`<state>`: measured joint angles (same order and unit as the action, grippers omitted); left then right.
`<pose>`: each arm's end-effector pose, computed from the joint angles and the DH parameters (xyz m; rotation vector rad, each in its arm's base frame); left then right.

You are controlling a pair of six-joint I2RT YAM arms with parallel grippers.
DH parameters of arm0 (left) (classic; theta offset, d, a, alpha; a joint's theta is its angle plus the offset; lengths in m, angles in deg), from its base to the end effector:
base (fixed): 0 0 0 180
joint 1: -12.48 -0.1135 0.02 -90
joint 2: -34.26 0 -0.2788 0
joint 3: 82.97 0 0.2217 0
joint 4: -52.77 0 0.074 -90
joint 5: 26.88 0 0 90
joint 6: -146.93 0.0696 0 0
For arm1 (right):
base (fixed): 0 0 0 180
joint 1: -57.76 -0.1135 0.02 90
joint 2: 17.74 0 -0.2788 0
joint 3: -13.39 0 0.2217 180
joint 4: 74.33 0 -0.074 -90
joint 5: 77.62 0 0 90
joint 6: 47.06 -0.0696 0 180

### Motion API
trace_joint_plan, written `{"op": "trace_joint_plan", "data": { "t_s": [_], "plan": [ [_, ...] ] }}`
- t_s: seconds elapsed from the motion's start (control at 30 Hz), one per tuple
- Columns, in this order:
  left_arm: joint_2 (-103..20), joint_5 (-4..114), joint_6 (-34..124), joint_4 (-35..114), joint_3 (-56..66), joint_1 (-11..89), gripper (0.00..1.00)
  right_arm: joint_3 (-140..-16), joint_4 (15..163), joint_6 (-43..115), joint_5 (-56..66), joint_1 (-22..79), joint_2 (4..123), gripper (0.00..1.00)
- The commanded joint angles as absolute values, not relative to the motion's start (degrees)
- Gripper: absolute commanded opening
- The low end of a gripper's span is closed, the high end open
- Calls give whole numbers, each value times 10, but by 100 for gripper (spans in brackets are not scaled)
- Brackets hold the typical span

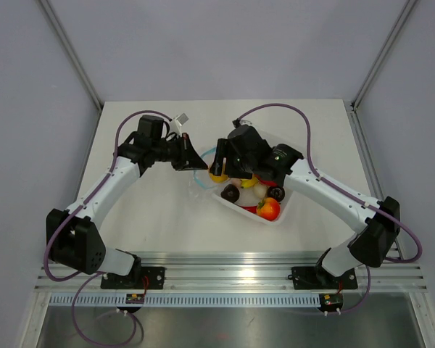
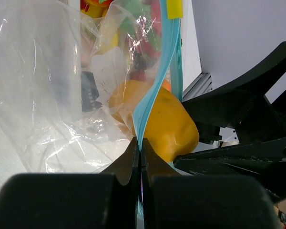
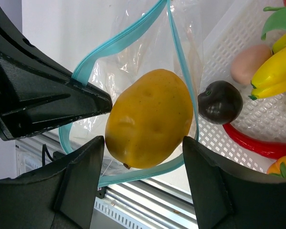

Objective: Place the food in the zip-top bag and seal the zipper
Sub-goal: Place the fake fruit in the zipper food storage bag.

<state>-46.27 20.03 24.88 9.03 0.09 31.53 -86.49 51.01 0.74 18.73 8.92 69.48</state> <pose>0.2581 -0.1394 0.3160 0.1530 2.3977 -1.3050 0.2225 0.2428 0.3448 -0.0797 2.3961 0.6682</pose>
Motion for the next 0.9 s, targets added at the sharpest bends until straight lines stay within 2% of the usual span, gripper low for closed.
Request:
{"op": "trace_joint_plan", "data": {
  "t_s": [0.0, 0.13, 0.3, 0.53, 0.7, 0.87],
  "plan": [
    [-458, 164, 238, 127, 1, 307, 0, -888, 506, 22, 178, 91, 702, 75],
    [-458, 165, 241, 125, -7, 303, 0, -901, 513, 37, 153, 90, 687, 81],
    [-461, 167, 240, 129, -12, 303, 0, -892, 534, 44, 182, 91, 650, 81],
    [-461, 169, 243, 124, -11, 303, 0, -848, 525, 1, 268, 98, 620, 72],
    [-459, 168, 243, 125, -11, 303, 0, -789, 554, -29, 204, 156, 603, 68],
    [-459, 165, 241, 130, -11, 303, 0, -770, 563, -33, 189, 161, 614, 66]
  ]
}}
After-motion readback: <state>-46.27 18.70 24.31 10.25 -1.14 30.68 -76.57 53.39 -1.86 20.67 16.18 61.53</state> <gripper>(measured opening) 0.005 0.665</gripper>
